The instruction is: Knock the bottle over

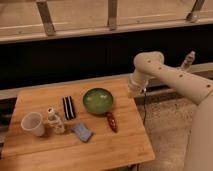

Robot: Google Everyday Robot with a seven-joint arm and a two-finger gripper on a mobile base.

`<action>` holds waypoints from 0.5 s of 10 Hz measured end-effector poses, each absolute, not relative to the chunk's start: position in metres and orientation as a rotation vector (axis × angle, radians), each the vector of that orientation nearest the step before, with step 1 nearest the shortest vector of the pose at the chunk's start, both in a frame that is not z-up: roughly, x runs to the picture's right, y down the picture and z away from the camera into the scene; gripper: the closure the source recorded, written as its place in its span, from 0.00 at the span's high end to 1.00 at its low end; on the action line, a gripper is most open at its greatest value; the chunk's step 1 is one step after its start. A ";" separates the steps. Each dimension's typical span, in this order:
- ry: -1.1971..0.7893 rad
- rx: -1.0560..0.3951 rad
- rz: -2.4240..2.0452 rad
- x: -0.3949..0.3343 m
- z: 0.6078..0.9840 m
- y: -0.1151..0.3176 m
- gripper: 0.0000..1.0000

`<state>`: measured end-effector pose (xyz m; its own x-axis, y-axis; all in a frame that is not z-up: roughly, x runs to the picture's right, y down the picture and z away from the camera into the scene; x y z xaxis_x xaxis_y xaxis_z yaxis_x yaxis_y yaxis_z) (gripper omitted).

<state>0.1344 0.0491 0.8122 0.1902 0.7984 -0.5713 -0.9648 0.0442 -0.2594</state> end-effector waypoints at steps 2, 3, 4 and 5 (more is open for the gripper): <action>0.313 -0.687 1.303 0.114 0.804 0.077 0.00; 0.305 -0.711 1.217 0.082 0.792 0.104 0.00; 0.302 -0.722 1.174 0.069 0.786 0.119 0.00; 0.302 -0.726 1.152 0.064 0.782 0.127 0.00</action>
